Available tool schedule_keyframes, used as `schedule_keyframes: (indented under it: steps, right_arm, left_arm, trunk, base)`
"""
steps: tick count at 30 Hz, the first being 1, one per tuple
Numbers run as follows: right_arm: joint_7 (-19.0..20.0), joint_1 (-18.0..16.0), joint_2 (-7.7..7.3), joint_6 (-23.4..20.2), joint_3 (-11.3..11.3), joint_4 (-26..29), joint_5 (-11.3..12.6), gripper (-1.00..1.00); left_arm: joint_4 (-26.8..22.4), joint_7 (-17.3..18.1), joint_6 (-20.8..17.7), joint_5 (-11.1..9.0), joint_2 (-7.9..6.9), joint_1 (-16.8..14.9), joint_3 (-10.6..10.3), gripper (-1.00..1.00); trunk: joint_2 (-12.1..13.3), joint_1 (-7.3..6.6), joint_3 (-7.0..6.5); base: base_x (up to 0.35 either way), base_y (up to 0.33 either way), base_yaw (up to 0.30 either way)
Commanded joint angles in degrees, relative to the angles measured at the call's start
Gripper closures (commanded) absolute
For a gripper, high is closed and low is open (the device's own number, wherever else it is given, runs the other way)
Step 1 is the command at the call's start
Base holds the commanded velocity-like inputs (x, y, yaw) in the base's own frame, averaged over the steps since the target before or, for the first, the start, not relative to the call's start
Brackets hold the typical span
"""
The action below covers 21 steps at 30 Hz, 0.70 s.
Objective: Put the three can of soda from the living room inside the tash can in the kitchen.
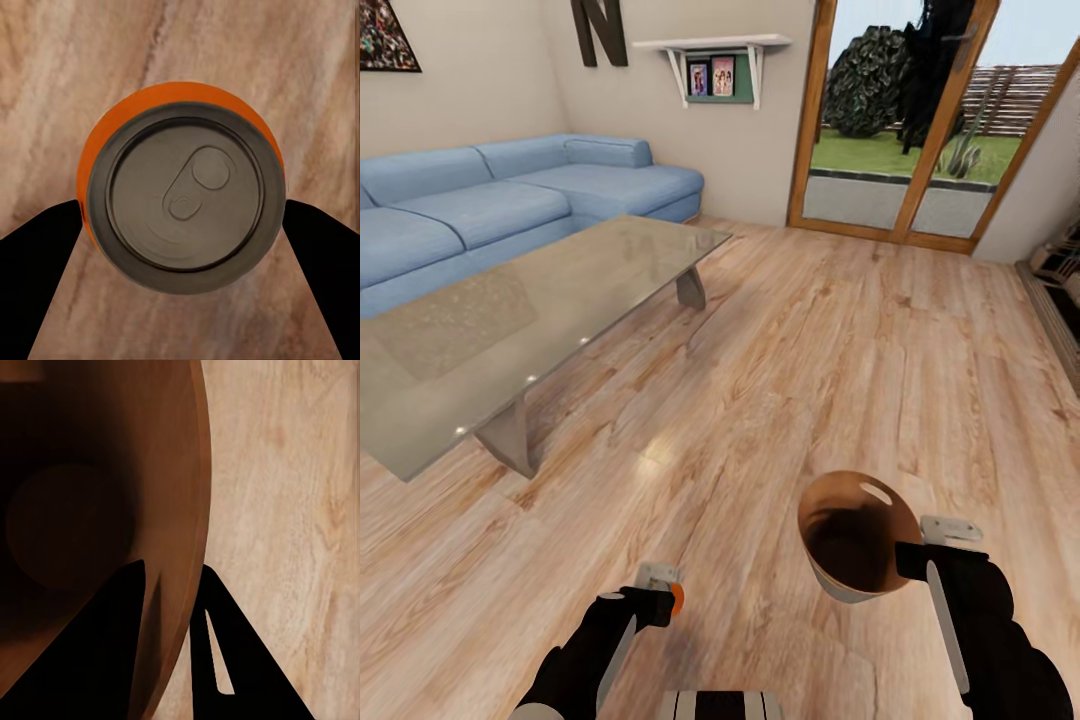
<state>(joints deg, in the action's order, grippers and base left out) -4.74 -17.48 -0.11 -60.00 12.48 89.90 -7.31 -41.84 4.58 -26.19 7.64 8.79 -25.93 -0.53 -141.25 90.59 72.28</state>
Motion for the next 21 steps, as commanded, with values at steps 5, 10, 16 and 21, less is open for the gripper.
schedule_keyframes:
  steps: [5, 10, 16, 21]
  right_arm:
    - [0.08, -0.01, 0.0, 0.0, 0.0, 0.01, 0.19, 1.0]
    - [0.08, -0.01, -0.02, 0.0, 0.0, 0.01, 0.19, 1.0]
    - [0.08, -0.01, -0.05, 0.0, 0.0, 0.01, 0.19, 1.0]
    - [0.08, -0.01, -0.07, 0.0, 0.0, 0.01, 0.19, 1.0]
  left_arm:
    - [0.01, -0.01, 0.0, 0.05, 0.0, 0.0, 0.0, 1.0]
    - [0.01, -0.01, 0.0, 0.02, 0.0, 0.0, 0.0, 1.0]
    - [-0.05, -0.01, 0.0, 0.01, 0.0, 0.0, 0.0, 1.0]
    - [-0.08, -0.01, 0.0, 0.07, 0.0, 0.0, 0.0, 1.0]
  trunk:
    - [2.02, -1.11, -1.37]
    - [4.03, -2.21, -2.73]
    - [4.43, -2.43, -3.47]
    - [4.43, -2.43, -3.93]
  base:
    - [0.0, 0.0, 0.0]
    - [0.0, 0.0, 0.0]
    - [0.0, 0.0, 0.0]
    - [0.0, 0.0, 0.0]
